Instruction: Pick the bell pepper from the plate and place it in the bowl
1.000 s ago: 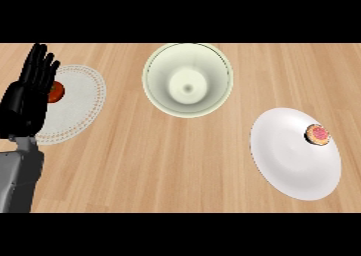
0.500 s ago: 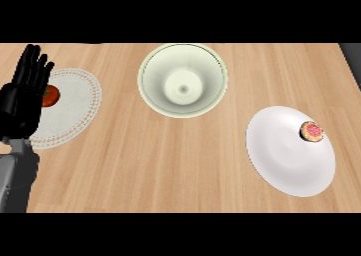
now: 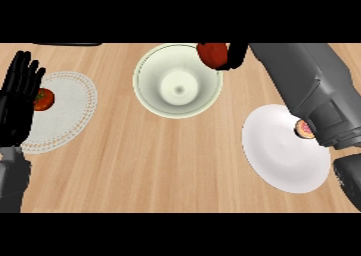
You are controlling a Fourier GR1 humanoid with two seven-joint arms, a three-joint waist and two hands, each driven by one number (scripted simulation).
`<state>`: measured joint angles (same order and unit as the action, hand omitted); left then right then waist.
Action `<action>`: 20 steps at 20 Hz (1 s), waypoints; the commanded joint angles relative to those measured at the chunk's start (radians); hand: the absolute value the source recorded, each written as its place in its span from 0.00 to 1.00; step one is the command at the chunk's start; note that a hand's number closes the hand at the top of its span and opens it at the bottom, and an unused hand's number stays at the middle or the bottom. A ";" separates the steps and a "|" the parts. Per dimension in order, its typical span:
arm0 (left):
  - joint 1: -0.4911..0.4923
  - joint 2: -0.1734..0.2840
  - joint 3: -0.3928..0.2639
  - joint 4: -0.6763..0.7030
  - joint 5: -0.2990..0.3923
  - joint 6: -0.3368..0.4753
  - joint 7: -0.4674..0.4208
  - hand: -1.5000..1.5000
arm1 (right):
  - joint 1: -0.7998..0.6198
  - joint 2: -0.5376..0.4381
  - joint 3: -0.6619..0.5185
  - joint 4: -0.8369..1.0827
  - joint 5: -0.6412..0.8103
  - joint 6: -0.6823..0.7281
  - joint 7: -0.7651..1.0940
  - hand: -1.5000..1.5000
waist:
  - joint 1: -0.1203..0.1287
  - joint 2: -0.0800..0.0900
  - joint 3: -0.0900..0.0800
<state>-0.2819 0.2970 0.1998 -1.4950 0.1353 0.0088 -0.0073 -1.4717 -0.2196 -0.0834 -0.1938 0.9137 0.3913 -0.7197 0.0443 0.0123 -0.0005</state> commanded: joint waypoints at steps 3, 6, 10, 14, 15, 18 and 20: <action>0.011 -0.013 0.007 0.014 -0.001 0.004 -0.024 0.50 | 0.049 0.089 0.042 0.003 0.052 -0.129 0.055 1.00 | 0.001 0.005 0.000; 0.036 0.007 0.020 0.010 0.012 -0.030 -0.052 0.50 | 0.085 0.125 0.021 0.047 0.042 -0.172 0.167 1.00 | 0.005 0.005 0.000; -0.026 -0.014 -0.009 -0.030 -0.007 0.020 0.029 0.50 | 0.099 0.166 -0.018 0.095 0.006 -0.149 0.209 0.00 | 0.025 0.015 0.001; -0.004 0.002 -0.005 -0.007 -0.008 -0.012 -0.005 0.50 | 0.110 0.171 -0.109 0.099 -0.090 -0.086 0.178 0.00 | 0.023 0.015 0.001; 0.001 0.007 -0.001 -0.021 0.007 -0.027 -0.002 0.50 | 0.134 0.184 -0.134 0.101 -0.113 -0.114 0.178 0.00 | 0.035 0.019 0.001; -0.029 0.012 0.013 0.023 0.015 -0.023 0.009 0.50 | 0.132 0.187 -0.197 0.076 -0.177 -0.130 0.164 0.00 | 0.025 0.020 0.001; -0.004 -0.007 0.002 -0.007 0.007 -0.016 -0.014 0.50 | 0.135 0.180 -0.239 0.053 -0.217 -0.173 0.157 0.00 | 0.027 0.017 0.001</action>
<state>-0.2945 0.3015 0.2054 -1.5008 0.1427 -0.0075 -0.0058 -1.3464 -0.0476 -0.2508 -0.1186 0.7666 0.2638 -0.5599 0.0695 0.0289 0.0004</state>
